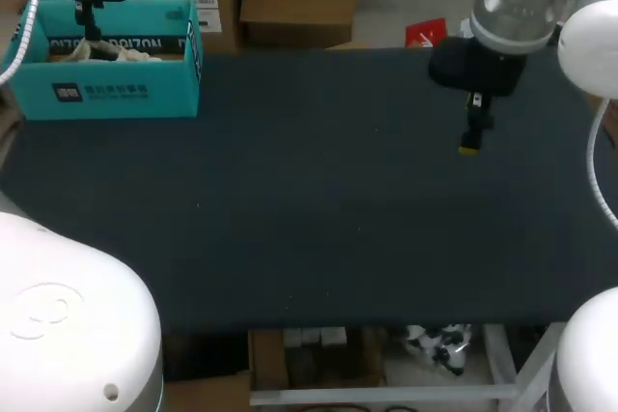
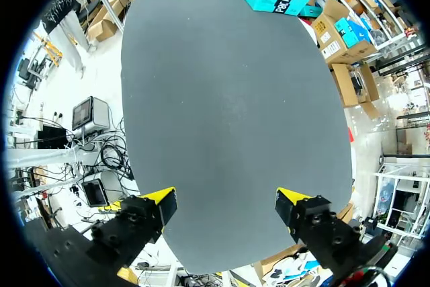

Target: Open the shoe tongue, take the insole out of the shoe, put the insole back into the shoe, and pack the shoe into the shoebox

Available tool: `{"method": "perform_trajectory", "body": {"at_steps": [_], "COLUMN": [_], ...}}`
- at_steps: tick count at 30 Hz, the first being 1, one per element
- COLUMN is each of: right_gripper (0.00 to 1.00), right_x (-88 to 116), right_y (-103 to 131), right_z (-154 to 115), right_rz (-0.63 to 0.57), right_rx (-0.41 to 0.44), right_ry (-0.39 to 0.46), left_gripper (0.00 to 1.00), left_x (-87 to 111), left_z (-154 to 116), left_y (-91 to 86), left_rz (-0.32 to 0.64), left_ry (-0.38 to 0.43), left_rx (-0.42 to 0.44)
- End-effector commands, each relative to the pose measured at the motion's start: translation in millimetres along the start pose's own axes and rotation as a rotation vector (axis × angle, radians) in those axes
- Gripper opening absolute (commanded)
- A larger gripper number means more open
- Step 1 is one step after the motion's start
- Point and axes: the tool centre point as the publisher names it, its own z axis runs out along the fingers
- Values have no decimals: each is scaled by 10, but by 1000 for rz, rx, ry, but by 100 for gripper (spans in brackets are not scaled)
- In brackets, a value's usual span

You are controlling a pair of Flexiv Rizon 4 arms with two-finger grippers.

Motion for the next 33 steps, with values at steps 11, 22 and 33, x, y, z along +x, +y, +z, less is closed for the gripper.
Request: {"method": "perform_trajectory", "body": {"at_steps": [11, 22, 33], "right_gripper": [100, 100, 100], "right_x": [3, 3, 3], "right_y": [-2, -2, -2], "right_z": [-8, -8, -8], "right_rz": [0, 0, 0], "right_rx": [2, 2, 2], "right_ry": [1, 1, 1], "left_gripper": [100, 100, 100], "left_x": [763, 1212, 1438], "left_z": [-1234, -1328, -1287], "left_y": [-552, -696, -762], "left_rz": [-46, -93, -66], "left_ry": [37, 104, 102], "left_rx": [19, 37, 56]}}
